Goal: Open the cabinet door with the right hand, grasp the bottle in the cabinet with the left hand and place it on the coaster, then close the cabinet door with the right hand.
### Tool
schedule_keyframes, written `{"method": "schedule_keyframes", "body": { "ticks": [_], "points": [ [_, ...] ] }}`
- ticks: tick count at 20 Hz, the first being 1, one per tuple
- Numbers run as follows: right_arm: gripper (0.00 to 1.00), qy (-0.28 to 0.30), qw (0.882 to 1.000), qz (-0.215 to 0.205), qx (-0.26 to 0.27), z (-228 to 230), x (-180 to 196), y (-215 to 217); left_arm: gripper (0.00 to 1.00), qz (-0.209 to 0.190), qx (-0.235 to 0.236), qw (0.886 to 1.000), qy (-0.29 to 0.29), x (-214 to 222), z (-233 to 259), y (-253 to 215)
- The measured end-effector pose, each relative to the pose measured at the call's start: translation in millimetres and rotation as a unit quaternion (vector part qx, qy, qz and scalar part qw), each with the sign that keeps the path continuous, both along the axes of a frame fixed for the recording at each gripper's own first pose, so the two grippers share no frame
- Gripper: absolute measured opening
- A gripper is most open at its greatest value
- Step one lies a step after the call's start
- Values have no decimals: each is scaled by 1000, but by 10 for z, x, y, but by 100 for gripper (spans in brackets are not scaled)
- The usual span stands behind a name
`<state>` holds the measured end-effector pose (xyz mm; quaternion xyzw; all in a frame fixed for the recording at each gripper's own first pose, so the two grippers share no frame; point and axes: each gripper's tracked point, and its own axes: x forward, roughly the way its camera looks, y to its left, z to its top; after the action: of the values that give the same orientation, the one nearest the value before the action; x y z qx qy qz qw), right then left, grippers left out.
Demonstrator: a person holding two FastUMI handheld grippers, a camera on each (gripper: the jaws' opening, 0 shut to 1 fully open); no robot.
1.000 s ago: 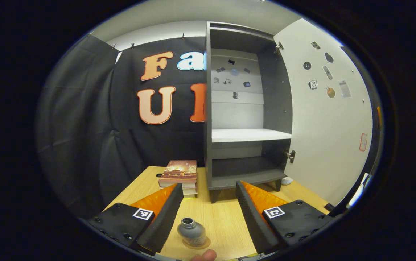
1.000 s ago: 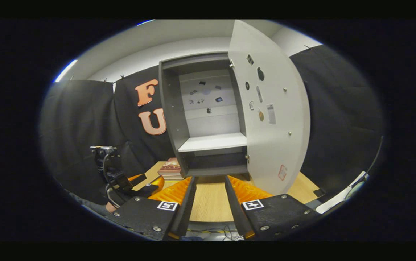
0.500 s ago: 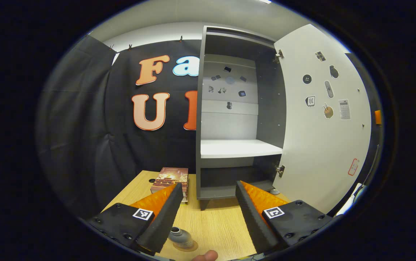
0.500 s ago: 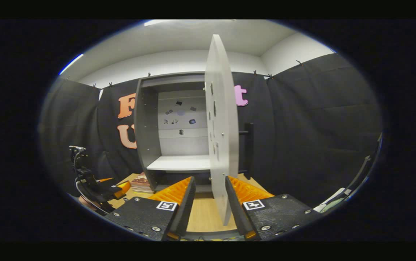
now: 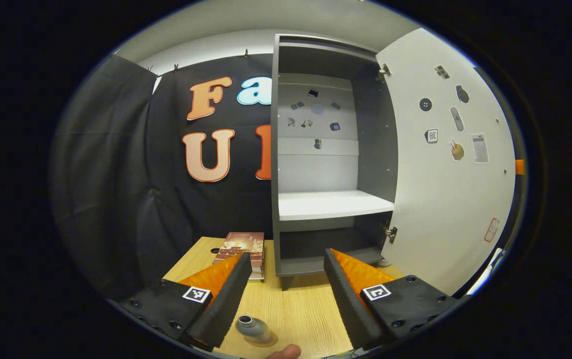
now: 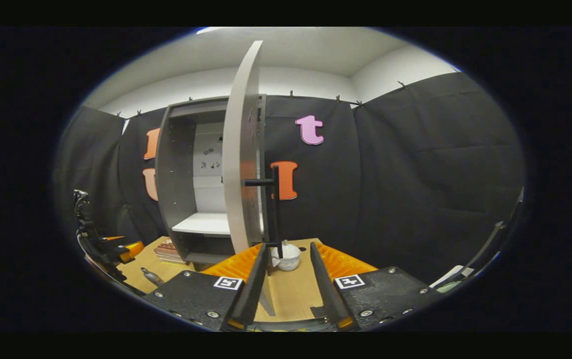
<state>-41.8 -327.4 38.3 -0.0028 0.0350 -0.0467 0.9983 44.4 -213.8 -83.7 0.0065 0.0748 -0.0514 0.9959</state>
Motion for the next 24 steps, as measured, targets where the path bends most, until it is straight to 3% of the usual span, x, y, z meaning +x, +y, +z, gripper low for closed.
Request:
{"method": "schedule_keyframes", "body": {
  "ticks": [3,4,5,10,24],
  "points": [
    [53,1,1000,8,-14,-28,79,21,95,7,6,1000,-5,-18,45,69],
    [58,0,1000,10,-17,-13,75,36,94,9,6,1000,-9,-14,63,95],
    [53,-1,1000,14,-17,-13,76,72,95,11,5,1000,-12,-15,63,124],
    [51,-5,1000,26,3,-41,61,243,95,18,6,1000,1,-1,-68,240],
    [52,-4,990,143,14,-140,400,1520,95,66,10,998,21,-1,-276,961]
  ]
}}
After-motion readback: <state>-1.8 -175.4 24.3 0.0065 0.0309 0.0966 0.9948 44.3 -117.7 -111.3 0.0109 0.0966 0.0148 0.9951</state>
